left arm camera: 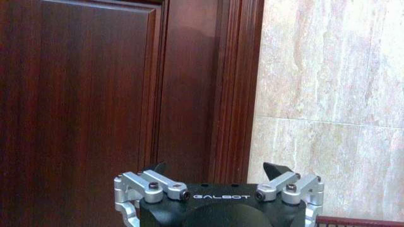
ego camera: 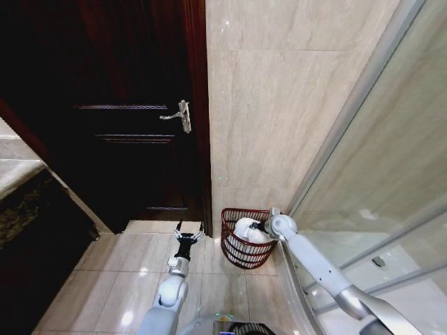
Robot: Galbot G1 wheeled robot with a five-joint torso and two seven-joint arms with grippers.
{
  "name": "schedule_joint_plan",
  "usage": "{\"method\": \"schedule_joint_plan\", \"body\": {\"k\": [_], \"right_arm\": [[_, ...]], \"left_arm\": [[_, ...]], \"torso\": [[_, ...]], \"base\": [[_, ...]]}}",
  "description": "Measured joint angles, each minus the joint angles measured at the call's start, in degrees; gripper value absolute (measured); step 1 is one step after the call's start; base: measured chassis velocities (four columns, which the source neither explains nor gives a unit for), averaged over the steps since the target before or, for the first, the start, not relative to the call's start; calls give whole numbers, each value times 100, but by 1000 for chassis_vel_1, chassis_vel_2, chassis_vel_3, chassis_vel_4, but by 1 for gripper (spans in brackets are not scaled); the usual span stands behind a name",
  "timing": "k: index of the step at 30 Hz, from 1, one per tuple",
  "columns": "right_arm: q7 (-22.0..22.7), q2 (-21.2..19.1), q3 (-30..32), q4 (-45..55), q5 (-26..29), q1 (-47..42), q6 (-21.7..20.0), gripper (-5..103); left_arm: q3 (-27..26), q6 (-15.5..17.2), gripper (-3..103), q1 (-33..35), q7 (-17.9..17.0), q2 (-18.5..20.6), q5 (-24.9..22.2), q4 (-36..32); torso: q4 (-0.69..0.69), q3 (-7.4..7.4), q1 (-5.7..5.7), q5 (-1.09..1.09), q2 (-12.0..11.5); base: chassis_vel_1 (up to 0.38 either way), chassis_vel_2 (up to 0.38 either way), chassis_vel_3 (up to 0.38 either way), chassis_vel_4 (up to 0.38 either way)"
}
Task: Discard the used towel into the hamper.
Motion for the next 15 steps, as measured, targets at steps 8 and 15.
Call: {"method": "schedule_joint_plan", "body": {"k": [8, 15], "right_arm": [[-465, 209, 296, -501, -699, -87, 13, 8], [-815, 484, 573, -918, -1324, -129, 18, 8]], "left_arm": [[18, 44, 100, -37, 5, 5, 68, -3], [29, 78, 100, -52, 13, 21, 87, -3]], "torso": [[0, -1, 0, 0, 0], [0, 0, 0, 0, 0]], "base": [[0, 0, 0, 0], [0, 0, 0, 0]]}}
